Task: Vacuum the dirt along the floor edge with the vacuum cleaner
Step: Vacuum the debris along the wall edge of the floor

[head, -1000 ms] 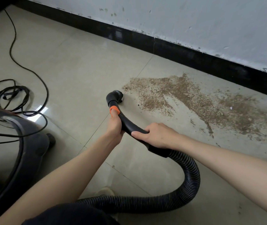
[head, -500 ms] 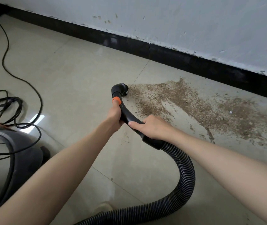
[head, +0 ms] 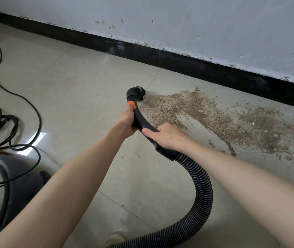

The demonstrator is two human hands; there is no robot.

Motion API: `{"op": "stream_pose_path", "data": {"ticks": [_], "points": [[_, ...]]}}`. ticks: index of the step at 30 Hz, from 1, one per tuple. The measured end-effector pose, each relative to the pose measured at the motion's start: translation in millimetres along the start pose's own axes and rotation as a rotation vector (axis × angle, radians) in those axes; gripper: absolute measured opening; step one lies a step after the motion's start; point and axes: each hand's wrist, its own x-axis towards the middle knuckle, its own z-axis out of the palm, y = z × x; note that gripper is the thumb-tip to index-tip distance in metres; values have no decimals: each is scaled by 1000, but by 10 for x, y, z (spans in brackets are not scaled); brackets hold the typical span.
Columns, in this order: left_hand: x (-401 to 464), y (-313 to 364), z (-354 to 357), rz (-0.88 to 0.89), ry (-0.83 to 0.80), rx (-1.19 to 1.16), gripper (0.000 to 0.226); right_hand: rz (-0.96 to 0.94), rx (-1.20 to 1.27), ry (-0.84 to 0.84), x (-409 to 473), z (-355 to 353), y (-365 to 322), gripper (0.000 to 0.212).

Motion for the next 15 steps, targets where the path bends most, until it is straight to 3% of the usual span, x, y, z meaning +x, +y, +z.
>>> {"op": "stream_pose_path", "data": {"ticks": [15], "points": [[-573, -821, -386, -30, 148, -199, 43, -133, -119, -205, -676, 198, 231, 63]]}}
